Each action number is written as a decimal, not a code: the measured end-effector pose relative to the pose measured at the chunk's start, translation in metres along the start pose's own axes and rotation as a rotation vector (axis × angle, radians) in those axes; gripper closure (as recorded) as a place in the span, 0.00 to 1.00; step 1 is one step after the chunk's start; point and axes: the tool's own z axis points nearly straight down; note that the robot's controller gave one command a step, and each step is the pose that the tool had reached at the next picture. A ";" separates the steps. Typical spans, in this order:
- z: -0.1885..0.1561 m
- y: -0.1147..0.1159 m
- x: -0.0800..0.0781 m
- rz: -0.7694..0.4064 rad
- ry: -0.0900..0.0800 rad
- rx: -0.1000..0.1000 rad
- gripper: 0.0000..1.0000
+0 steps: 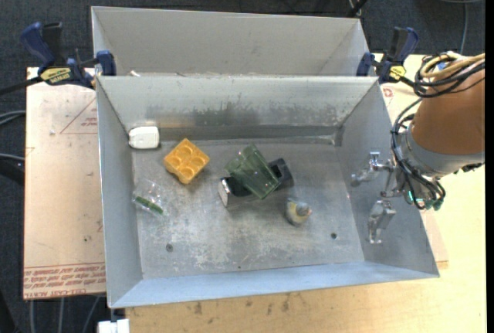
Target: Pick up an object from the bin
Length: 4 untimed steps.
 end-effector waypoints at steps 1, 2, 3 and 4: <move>-0.002 0.000 -0.001 -0.001 -0.003 0.001 0.00; -0.005 0.004 -0.003 -0.134 -0.007 0.003 0.00; -0.030 0.027 -0.004 -0.318 -0.005 0.002 0.00; -0.037 0.045 -0.019 -0.175 -0.015 0.003 0.00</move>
Offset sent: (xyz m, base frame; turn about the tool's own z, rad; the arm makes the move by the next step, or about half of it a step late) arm 0.0045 0.0082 0.0087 -0.3551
